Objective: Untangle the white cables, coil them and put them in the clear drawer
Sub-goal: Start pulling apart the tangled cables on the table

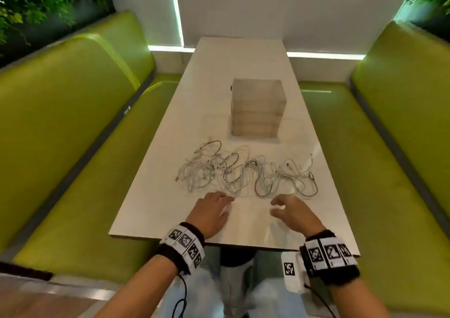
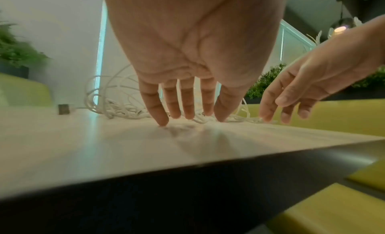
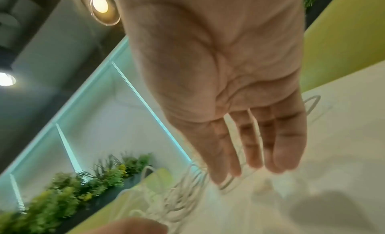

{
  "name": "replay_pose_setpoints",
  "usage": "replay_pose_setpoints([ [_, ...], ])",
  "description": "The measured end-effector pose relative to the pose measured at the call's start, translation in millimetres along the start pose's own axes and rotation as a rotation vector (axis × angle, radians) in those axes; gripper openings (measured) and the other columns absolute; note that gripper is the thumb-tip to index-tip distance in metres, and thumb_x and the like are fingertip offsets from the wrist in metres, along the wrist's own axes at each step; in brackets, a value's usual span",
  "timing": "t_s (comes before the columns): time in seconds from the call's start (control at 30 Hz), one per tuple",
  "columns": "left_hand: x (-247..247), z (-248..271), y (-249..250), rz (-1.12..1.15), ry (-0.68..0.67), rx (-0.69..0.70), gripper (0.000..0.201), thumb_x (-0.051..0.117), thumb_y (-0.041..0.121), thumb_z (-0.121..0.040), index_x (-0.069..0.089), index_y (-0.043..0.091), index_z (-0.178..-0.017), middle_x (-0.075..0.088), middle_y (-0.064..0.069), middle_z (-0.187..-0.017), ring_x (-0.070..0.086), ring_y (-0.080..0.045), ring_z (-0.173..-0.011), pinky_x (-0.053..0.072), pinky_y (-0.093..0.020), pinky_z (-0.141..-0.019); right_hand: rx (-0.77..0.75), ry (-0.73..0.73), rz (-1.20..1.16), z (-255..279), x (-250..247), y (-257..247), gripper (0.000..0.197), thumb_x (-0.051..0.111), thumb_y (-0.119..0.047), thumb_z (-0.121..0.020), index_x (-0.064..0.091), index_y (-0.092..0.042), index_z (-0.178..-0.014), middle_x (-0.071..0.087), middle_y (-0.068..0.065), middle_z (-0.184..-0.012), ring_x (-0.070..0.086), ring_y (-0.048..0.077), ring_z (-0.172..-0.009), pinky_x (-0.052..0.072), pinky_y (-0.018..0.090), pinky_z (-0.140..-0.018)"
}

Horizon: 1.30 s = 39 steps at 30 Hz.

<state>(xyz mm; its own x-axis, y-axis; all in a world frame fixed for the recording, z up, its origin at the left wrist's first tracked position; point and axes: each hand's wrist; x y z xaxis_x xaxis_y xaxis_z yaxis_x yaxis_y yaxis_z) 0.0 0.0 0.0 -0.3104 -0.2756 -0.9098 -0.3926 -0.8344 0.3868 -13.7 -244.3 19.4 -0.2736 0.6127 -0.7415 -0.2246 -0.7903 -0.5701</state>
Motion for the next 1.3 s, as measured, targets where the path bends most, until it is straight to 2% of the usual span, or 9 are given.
replay_pose_setpoints([
  [0.17,-1.9,-5.3,-0.8,-0.130,-0.071,0.003,0.054,0.029,0.039,-0.093,0.033,0.026,-0.145,0.035,-0.003,-0.146,0.033,-0.024,-0.132,0.031,-0.037,-0.102,0.130,0.186,0.186,-20.5,-17.1,19.2,0.030,0.055,-0.006,-0.086,0.057,-0.008,-0.116,0.053,0.016,-0.120,0.057,0.030,-0.106,0.044,0.033,-0.089],
  [0.3,-2.0,-4.4,-3.4,-0.132,-0.090,0.013,0.048,0.040,0.031,-0.098,0.035,0.024,-0.145,0.032,-0.003,-0.149,0.031,-0.026,-0.134,0.029,-0.038,-0.104,0.117,0.298,0.164,-24.3,-15.4,21.9,0.033,0.058,-0.005,-0.083,0.050,-0.010,-0.115,0.053,0.014,-0.115,0.056,0.031,-0.102,0.042,0.033,-0.079],
  [0.43,-4.1,-9.2,2.0,-0.082,-0.010,0.026,0.038,0.041,0.030,-0.098,0.047,0.021,-0.134,0.043,-0.005,-0.136,0.041,-0.025,-0.121,0.034,-0.034,-0.095,0.133,0.335,0.297,-22.9,-12.7,24.6,0.022,0.050,-0.005,-0.090,0.059,-0.007,-0.110,0.044,0.017,-0.120,0.045,0.034,-0.112,0.044,0.039,-0.090],
  [0.53,-8.3,-15.9,15.2,0.003,0.045,0.072,0.028,0.045,0.027,-0.097,0.057,0.015,-0.119,0.050,-0.006,-0.119,0.051,-0.024,-0.106,0.040,-0.033,-0.085,0.081,0.288,0.292,-19.9,-11.6,21.1,0.013,0.052,-0.011,-0.092,0.061,-0.010,-0.101,0.052,0.015,-0.109,0.052,0.032,-0.102,0.045,0.035,-0.082],
  [0.63,-11.0,-23.7,29.3,0.080,-0.001,0.093,0.024,0.047,0.031,-0.096,0.057,0.018,-0.114,0.052,-0.001,-0.112,0.055,-0.019,-0.097,0.045,-0.031,-0.077,0.036,0.268,0.006,-16.1,-18.5,7.9,0.006,0.053,-0.013,-0.093,0.059,-0.014,-0.090,0.067,0.011,-0.091,0.060,0.026,-0.084,0.045,0.034,-0.075],
  [0.77,-4.1,-31.1,41.0,0.292,-0.077,0.092,0.037,0.056,0.039,-0.092,0.050,0.023,-0.125,0.053,0.000,-0.118,0.054,-0.013,-0.093,0.046,-0.029,-0.080,-0.027,0.115,-0.629,-1.6,-24.4,-23.2,0.005,0.050,-0.007,-0.095,0.047,-0.007,-0.091,0.068,0.018,-0.077,0.066,0.025,-0.062,0.057,0.035,-0.062],
  [0.9,3.9,-26.9,40.2,0.535,-0.075,0.123,0.051,0.061,0.039,-0.089,0.044,0.026,-0.135,0.053,0.003,-0.123,0.054,-0.015,-0.101,0.047,-0.024,-0.082,-0.055,-0.037,-0.977,8.1,-22.4,-46.2,0.004,0.049,-0.007,-0.096,0.045,-0.007,-0.095,0.067,0.022,-0.078,0.068,0.028,-0.063,0.059,0.032,-0.063],
  [1.13,-1.2,-21.6,23.6,0.977,0.096,0.001,0.011,0.054,0.017,-0.095,0.064,0.018,-0.101,0.068,-0.011,-0.093,0.069,-0.021,-0.082,0.055,-0.029,-0.072,-0.046,-0.053,-0.936,6.5,-11.1,-50.3,0.026,0.056,-0.020,-0.094,0.049,0.001,-0.108,0.067,0.026,-0.096,0.069,0.031,-0.080,0.059,0.038,-0.078],
  [1.3,-2.3,-23.1,20.5,1.084,0.127,-0.056,0.012,0.054,0.008,-0.095,0.066,0.006,-0.098,0.069,-0.014,-0.088,0.069,-0.021,-0.080,0.058,-0.034,-0.074,-0.113,-0.255,-0.458,21.9,2.4,-49.6,0.028,0.073,-0.031,-0.080,0.062,-0.014,-0.100,0.062,0.001,-0.105,0.063,0.012,-0.086,0.053,0.024,-0.072],
])
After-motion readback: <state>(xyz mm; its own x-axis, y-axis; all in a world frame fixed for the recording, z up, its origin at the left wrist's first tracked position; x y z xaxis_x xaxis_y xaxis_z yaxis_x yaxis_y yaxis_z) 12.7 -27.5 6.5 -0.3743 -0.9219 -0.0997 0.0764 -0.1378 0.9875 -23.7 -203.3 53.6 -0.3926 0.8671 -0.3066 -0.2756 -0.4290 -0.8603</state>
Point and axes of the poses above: each hand's wrist, its own z-axis away from the middle knuckle, its own x-axis out of the palm, y = z × x
